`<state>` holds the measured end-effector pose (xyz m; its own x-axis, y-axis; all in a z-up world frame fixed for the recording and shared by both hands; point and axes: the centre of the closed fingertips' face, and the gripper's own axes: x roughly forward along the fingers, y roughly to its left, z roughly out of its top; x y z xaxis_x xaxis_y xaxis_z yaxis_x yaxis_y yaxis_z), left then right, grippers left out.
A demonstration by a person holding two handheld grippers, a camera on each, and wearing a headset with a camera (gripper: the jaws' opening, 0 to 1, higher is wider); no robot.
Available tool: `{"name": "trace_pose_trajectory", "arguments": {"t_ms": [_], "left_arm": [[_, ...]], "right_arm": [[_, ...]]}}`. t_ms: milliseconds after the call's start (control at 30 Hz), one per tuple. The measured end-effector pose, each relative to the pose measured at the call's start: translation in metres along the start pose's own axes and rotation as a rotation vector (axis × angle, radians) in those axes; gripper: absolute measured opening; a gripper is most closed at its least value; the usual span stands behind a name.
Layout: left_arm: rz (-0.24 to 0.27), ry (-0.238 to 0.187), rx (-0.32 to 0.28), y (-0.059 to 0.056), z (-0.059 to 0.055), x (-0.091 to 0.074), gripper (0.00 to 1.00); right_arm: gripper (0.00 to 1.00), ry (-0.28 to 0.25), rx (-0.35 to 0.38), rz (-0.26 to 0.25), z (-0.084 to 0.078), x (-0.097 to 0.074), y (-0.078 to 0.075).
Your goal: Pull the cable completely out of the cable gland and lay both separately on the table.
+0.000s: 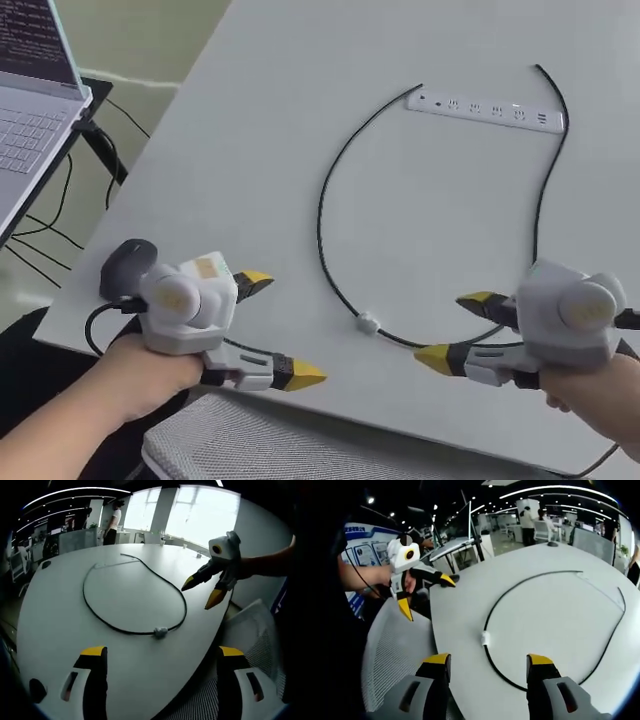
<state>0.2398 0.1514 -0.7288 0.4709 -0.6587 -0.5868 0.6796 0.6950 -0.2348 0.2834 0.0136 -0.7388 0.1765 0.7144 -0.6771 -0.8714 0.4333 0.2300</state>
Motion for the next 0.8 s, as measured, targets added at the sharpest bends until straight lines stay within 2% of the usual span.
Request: {"name": "trace_pose_trajectory", "arguments": {"t_ms": [267, 600, 800], "left_arm": [[-0.014, 0.007, -0.009, 0.004, -0.004, 0.001, 0.88], [-0.025, 0.014, -0.014, 0.006, -0.011, 0.0, 0.88], [-0.032, 0.031, 0.007, 0.008, -0.015, 0.001, 0.87]], "right_arm": [[0.52, 0.033, 0.012, 0.003, 0.007, 0.015, -0.002], [0.43, 0.093, 0.021, 0.0, 0.007, 0.034, -0.005], [0.39, 0.129, 0.023, 0.006, 0.005, 0.047, -0.004]]}}
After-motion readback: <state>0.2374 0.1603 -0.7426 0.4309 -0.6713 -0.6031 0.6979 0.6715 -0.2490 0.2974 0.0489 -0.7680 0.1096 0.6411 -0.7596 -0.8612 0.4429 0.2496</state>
